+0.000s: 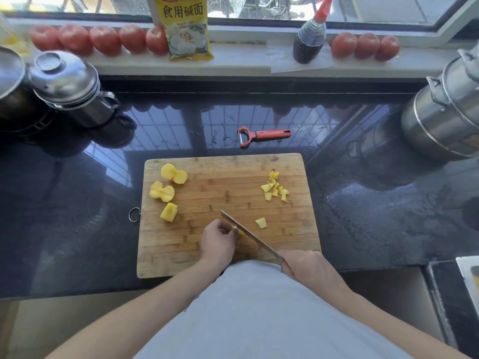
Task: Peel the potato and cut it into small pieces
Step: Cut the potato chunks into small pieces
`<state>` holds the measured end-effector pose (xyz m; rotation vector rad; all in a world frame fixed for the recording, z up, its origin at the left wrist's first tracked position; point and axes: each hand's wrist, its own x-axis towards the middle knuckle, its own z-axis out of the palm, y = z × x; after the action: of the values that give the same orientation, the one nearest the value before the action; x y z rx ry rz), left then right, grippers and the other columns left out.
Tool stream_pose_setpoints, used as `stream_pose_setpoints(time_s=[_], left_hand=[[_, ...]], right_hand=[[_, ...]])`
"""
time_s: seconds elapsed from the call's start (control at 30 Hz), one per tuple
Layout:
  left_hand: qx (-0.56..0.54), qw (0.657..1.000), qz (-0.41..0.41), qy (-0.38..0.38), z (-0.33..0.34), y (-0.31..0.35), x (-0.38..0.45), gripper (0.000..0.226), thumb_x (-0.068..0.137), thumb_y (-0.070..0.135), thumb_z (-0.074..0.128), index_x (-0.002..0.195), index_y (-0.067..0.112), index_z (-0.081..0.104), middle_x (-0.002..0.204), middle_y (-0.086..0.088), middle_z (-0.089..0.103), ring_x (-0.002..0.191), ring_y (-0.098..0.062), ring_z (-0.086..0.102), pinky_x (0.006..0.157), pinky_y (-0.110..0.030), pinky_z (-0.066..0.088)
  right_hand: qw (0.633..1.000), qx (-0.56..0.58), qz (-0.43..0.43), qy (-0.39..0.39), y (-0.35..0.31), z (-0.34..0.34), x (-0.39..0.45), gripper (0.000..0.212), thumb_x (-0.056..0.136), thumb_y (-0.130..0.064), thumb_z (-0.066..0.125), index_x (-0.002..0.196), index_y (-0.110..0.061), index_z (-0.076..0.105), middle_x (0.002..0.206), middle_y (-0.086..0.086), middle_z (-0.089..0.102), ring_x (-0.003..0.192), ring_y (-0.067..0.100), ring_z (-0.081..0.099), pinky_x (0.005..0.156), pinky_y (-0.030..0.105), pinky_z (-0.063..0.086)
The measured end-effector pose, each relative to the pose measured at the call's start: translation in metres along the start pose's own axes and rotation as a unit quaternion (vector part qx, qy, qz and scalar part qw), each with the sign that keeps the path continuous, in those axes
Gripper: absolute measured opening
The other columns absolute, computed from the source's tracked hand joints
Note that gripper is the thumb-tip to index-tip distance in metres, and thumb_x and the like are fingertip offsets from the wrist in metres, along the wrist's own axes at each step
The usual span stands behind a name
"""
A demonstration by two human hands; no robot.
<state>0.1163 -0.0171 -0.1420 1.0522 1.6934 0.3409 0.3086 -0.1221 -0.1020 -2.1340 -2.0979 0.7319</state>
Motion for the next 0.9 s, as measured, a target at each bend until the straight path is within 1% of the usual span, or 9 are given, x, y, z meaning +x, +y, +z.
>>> stream_pose_setpoints(time_s=[0.1,0.17,0.3,0.33,0.47,0.6,0.77,0.83,0.9], left_hand=[[-0.015,1.0,-0.005,-0.001,0.0,-0.001,0.0,0.014,0.094,0.012,0.073,0.081,0.014,0.068,0.067,0.001,0.075,0.065,-0.023,0.075,0.076,-0.046,0.063],[-0.023,1.0,0.0,-0.003,0.0,-0.001,0.0,0.012,0.092,0.009,0.072,0.082,0.016,0.072,0.07,0.002,0.076,0.067,-0.023,0.076,0.074,-0.044,0.063],[-0.004,1.0,0.024,-0.007,-0.001,0.004,-0.005,0.02,0.087,0.003,0.07,0.078,0.02,0.072,0.078,0.007,0.073,0.077,-0.018,0.068,0.056,-0.016,0.046],[-0.001,1.0,0.023,-0.007,-0.001,0.004,-0.005,0.019,0.087,0.003,0.069,0.078,0.019,0.073,0.078,0.006,0.072,0.078,-0.018,0.067,0.054,-0.016,0.042],[-0.014,1.0,0.002,-0.001,-0.001,0.002,-0.003,0.012,0.086,0.006,0.071,0.078,0.013,0.076,0.078,-0.001,0.075,0.082,-0.028,0.071,0.059,-0.027,0.046],[-0.026,0.999,-0.027,-0.005,-0.002,0.005,-0.003,0.013,0.084,0.007,0.07,0.077,0.014,0.078,0.076,-0.002,0.077,0.08,-0.03,0.075,0.072,-0.041,0.062],[-0.025,0.999,-0.035,-0.011,-0.004,0.004,-0.001,0.011,0.08,0.009,0.071,0.075,0.016,0.078,0.075,-0.002,0.078,0.08,-0.032,0.075,0.077,-0.048,0.064],[-0.02,0.999,-0.04,-0.011,-0.004,0.004,-0.001,0.007,0.08,0.01,0.074,0.077,0.016,0.077,0.078,-0.003,0.078,0.082,-0.031,0.075,0.078,-0.044,0.063],[-0.022,0.999,-0.048,-0.01,-0.005,0.007,-0.003,0.002,0.077,0.014,0.075,0.079,0.015,0.076,0.077,-0.004,0.078,0.082,-0.031,0.075,0.079,-0.042,0.063]], right_hand=[[0.998,-0.024,-0.033,0.052,-0.003,-0.003,0.0,0.027,0.076,-0.013,0.052,0.066,-0.023,0.031,0.05,-0.005,0.035,0.04,0.024,0.034,0.034,0.035,0.034],[0.995,-0.064,-0.052,0.056,-0.002,-0.003,-0.001,0.017,0.073,-0.011,0.05,0.062,-0.02,0.039,0.048,-0.005,0.035,0.036,0.023,0.028,0.027,0.031,0.031],[0.99,-0.099,-0.052,0.081,0.004,0.001,0.0,0.02,0.073,-0.015,0.037,0.062,-0.016,0.053,0.048,-0.001,0.043,0.032,0.025,0.025,0.026,0.028,0.03],[0.989,-0.106,-0.054,0.085,0.004,0.002,0.0,0.02,0.073,-0.015,0.037,0.062,-0.016,0.054,0.048,-0.001,0.043,0.029,0.024,0.029,0.026,0.028,0.03],[0.985,-0.135,-0.056,0.087,0.005,-0.001,0.001,0.019,0.071,-0.014,0.04,0.063,-0.018,0.057,0.049,-0.001,0.047,0.028,0.024,0.042,0.026,0.026,0.031],[0.982,-0.16,-0.064,0.076,0.003,-0.008,0.001,0.009,0.064,-0.01,0.057,0.062,-0.019,0.056,0.048,-0.003,0.048,0.028,0.023,0.044,0.027,0.024,0.024],[0.986,-0.167,-0.006,-0.022,0.001,-0.004,0.006,0.041,0.044,-0.011,0.089,0.065,-0.021,0.055,0.05,-0.005,0.05,0.029,0.024,0.046,0.038,0.023,0.015],[0.981,-0.188,-0.02,-0.037,-0.006,-0.006,0.014,0.039,0.053,-0.016,0.09,0.071,-0.021,0.055,0.057,-0.006,0.055,0.037,0.024,0.054,0.039,0.027,0.021],[0.981,-0.183,-0.041,-0.051,-0.012,-0.005,0.026,0.016,0.084,-0.022,0.07,0.092,-0.02,0.057,0.083,-0.003,0.066,0.065,0.03,0.067,0.05,0.032,0.033]])
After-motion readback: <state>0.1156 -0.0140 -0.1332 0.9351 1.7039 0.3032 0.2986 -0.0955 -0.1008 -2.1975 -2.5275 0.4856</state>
